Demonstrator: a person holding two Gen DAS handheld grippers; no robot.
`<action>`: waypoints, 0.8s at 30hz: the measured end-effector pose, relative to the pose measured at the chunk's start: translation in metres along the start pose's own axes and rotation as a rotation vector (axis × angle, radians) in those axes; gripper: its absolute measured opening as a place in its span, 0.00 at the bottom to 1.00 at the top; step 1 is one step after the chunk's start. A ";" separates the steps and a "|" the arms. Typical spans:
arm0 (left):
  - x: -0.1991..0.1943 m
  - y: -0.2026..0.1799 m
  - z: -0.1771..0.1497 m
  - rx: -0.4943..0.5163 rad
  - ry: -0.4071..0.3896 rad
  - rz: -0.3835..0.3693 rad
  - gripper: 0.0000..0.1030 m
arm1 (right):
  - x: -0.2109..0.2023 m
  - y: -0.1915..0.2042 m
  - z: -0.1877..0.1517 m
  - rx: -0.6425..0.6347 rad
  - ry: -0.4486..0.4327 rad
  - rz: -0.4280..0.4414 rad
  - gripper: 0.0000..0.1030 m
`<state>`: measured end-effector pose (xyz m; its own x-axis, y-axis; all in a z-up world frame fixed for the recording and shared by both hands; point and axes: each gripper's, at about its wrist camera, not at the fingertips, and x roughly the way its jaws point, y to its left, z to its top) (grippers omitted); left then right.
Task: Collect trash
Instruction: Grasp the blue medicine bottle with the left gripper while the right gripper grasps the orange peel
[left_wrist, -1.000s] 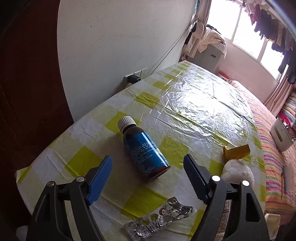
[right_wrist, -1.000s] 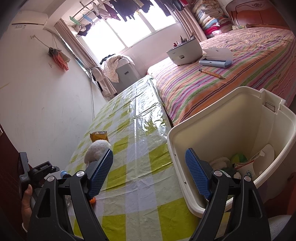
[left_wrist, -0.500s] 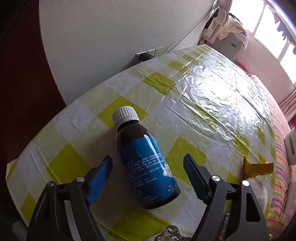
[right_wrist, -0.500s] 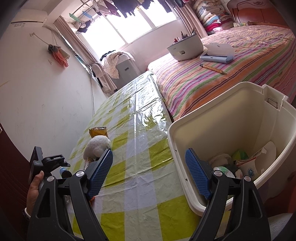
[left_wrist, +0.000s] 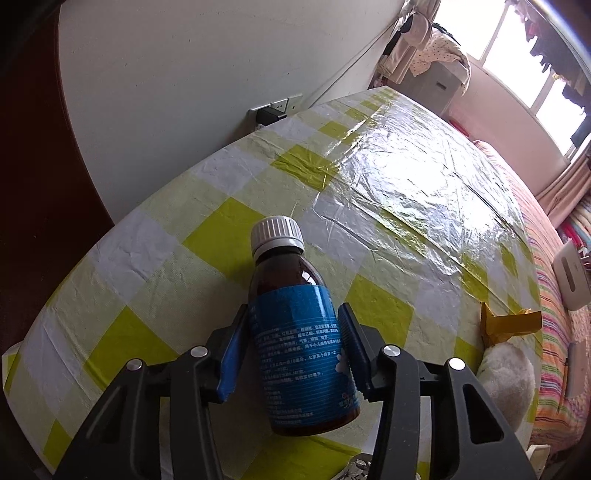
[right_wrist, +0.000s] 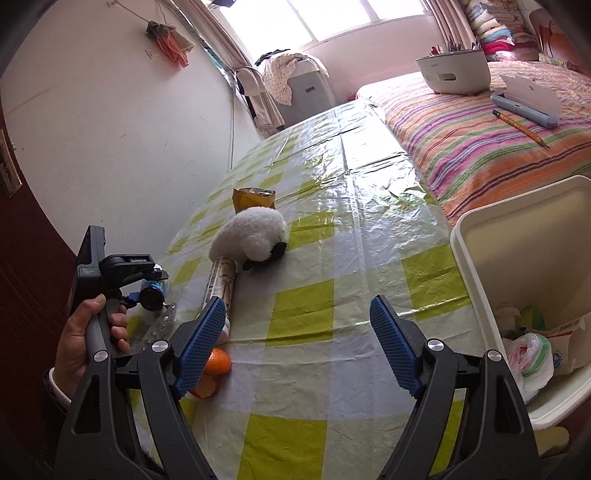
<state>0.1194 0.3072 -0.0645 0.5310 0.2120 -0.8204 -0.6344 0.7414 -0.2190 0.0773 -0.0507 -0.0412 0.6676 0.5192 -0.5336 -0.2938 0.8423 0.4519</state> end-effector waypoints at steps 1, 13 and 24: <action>-0.001 0.000 -0.001 0.010 -0.003 -0.006 0.44 | 0.004 0.006 0.000 -0.014 0.013 0.014 0.77; -0.033 0.003 -0.015 0.070 -0.116 -0.059 0.41 | 0.028 0.056 -0.032 -0.155 0.164 0.163 0.77; -0.052 -0.010 -0.028 0.150 -0.178 -0.125 0.40 | 0.048 0.089 -0.042 -0.329 0.234 0.094 0.34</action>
<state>0.0826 0.2711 -0.0340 0.6989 0.2123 -0.6830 -0.4744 0.8522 -0.2205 0.0544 0.0551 -0.0571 0.4652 0.5829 -0.6662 -0.5745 0.7714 0.2738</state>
